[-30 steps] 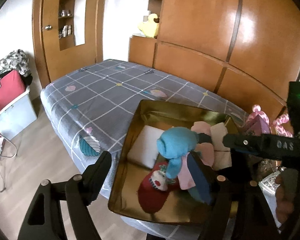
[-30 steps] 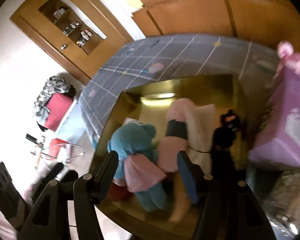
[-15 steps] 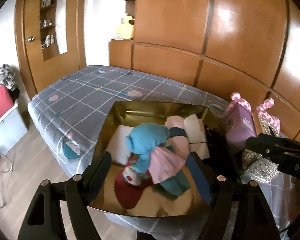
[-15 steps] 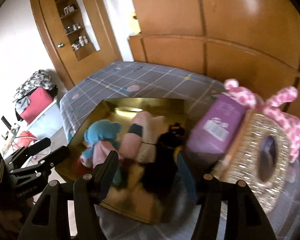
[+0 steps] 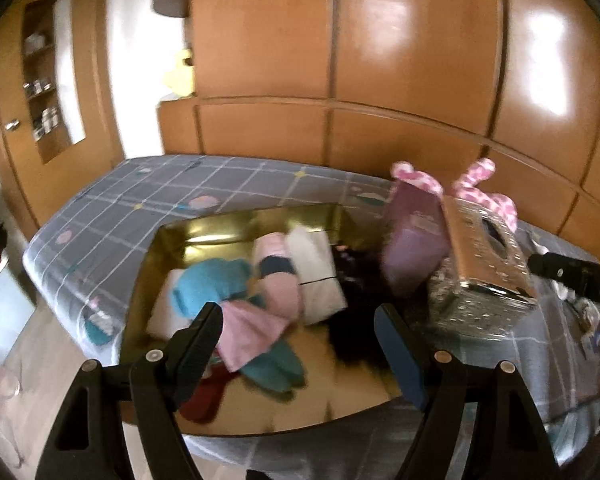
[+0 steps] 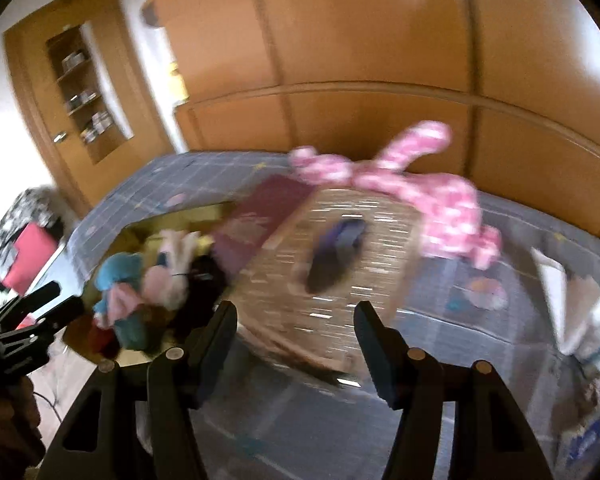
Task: Organize soft objects
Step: 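Withdraw the right tool from the tray and move both tools back over the bed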
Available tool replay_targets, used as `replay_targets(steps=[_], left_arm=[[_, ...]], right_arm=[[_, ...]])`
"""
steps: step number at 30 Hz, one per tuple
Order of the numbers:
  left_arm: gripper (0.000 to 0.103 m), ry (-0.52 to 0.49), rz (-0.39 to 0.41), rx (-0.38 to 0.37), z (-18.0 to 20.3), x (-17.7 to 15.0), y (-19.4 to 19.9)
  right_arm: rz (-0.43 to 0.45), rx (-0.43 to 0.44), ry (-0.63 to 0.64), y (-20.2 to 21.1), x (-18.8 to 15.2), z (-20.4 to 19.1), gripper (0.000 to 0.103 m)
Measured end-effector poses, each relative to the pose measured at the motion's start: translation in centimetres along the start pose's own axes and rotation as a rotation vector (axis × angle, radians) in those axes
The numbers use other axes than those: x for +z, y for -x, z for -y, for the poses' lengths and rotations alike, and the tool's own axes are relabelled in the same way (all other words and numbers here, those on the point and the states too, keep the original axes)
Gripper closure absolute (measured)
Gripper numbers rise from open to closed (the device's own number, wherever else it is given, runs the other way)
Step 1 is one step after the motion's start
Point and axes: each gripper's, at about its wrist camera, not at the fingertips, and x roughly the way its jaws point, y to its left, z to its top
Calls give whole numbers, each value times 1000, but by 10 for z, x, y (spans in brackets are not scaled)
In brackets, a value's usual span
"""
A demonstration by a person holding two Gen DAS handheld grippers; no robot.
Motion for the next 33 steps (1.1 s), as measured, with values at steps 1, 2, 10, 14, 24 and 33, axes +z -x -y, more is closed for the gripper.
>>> replay_targets(steps=[1,2,10,14,24,33], left_arm=[[24,-9,1,-7,4,1,0],[24,-25,2,-18,10,3,0],[24,-190,1,-156,79,13,-3],[25,-294,-16,-264,129,16,-5],[26,-529,-117,-528,259,-1,-21],[26,-733,-163,-748,384,-34,-25]], right_arm=[[8,-20,-23,6,-1,14,41],[16,-41,-48,13,-3,28,41],[89,-250,-326,84,-35,151,41],[133,-341,-490,123,-61,203,41],[215,-449,-720,182,-117,262,41],[229,-415,-851,181,-142,287,41]])
